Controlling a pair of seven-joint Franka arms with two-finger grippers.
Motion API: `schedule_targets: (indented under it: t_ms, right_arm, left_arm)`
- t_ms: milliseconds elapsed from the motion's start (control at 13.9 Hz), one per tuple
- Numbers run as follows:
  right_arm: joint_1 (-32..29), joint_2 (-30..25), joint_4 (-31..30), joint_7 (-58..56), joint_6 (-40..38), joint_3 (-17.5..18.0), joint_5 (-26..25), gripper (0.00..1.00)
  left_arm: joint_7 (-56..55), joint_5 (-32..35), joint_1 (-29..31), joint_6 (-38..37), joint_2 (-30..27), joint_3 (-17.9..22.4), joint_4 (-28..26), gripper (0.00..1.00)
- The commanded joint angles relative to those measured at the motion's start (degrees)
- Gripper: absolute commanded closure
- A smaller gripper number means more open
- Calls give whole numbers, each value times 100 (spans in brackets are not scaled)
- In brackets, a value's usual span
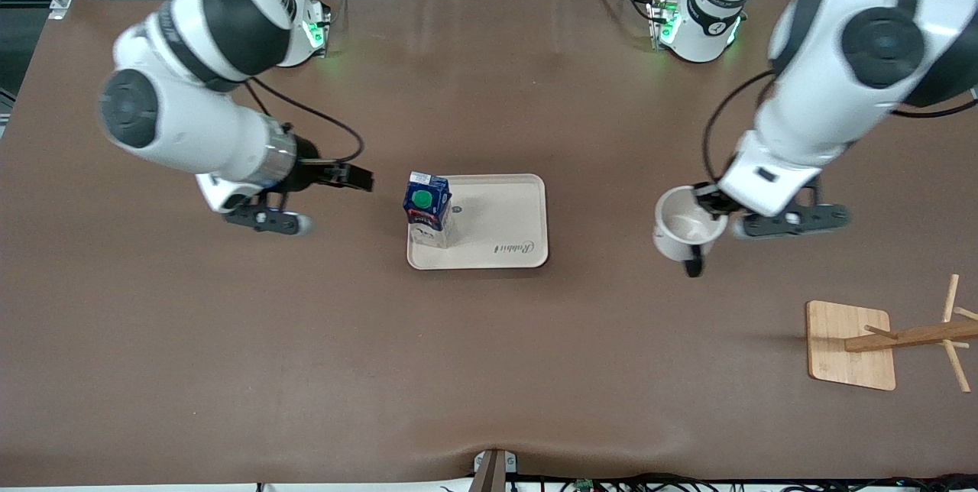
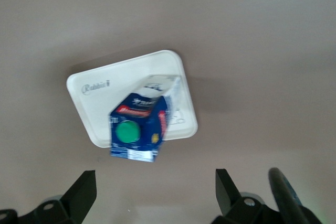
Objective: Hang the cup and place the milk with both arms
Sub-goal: 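Carry the mug toward the wooden stand while the right gripper grasps the milk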
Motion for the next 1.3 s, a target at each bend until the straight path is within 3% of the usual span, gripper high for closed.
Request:
schedule_targets:
  t_ms: [0,144,361,721,938,1226]
  right_arm:
    - [382,254,35,145,420,-24,-208,0]
    - [629,447,44,407,545,-24,-514,0]
    - [1015,764,88,794,554,-24,-1085,0]
    - [1174,931,71,987,685,-24,-1280,0]
    - [1227,1054,62,1059,738,-24,-1447,0]
    - [1236,1134,44,1068,747,-24,-1456,0]
  left_arm:
    - [1133,-250,720,-296,-215,-31,-54,100]
    - [2065,-591,1528,-455,-233,-31,50,100]
    - [3051,-1611,2479,-658,-189,-13,507,100]
    - [4940,-1831,3499,-684,240,-13,702,100]
    - [5627,-2184,3799,-676,601,-13,867,100]
    - [5752,-2482,3835,-676,812,-13,1158,100]
